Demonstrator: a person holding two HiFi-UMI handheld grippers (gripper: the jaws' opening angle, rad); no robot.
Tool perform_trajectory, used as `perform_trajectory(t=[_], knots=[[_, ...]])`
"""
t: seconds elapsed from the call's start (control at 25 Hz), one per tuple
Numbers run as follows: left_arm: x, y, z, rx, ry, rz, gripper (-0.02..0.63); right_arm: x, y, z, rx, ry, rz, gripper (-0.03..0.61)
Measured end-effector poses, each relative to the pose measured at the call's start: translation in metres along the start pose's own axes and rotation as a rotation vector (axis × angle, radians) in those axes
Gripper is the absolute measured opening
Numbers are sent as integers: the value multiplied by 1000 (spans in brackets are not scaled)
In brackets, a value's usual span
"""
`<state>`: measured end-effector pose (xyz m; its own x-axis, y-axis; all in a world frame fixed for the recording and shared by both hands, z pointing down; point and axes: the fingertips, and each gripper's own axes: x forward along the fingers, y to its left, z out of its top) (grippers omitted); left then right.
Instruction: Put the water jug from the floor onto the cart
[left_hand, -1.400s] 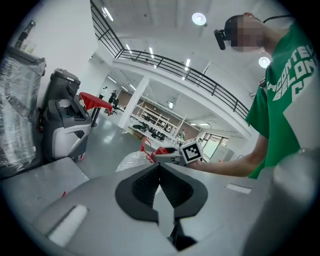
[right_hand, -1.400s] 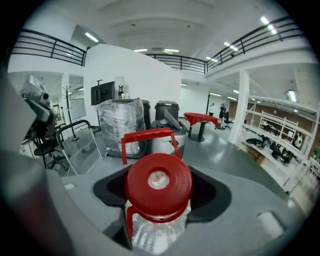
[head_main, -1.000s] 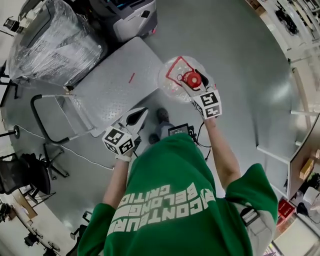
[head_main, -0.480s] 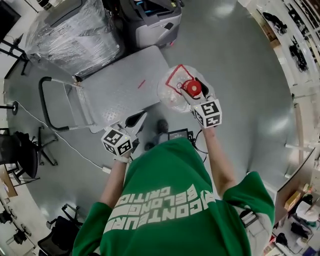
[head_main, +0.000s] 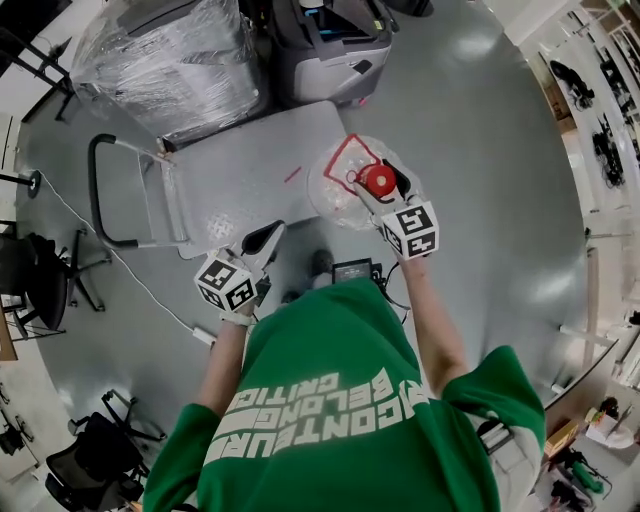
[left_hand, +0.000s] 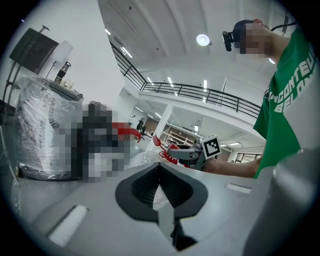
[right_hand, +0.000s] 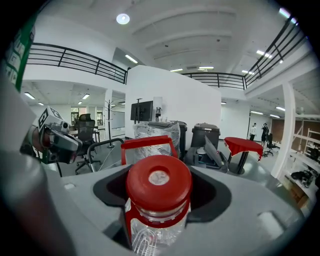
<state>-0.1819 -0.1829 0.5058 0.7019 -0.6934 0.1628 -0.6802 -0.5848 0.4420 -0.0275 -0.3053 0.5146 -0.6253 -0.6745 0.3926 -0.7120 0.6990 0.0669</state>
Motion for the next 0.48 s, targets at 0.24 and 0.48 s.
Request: perform_trajectory(t=[0.24,0.48], knots=[[3,15,6,-12,-16,55,10,22,-5,5,-25,11,52,302],[7,24,10,-23,-35,101,11,37,-11,8,-48,20,90,302]])
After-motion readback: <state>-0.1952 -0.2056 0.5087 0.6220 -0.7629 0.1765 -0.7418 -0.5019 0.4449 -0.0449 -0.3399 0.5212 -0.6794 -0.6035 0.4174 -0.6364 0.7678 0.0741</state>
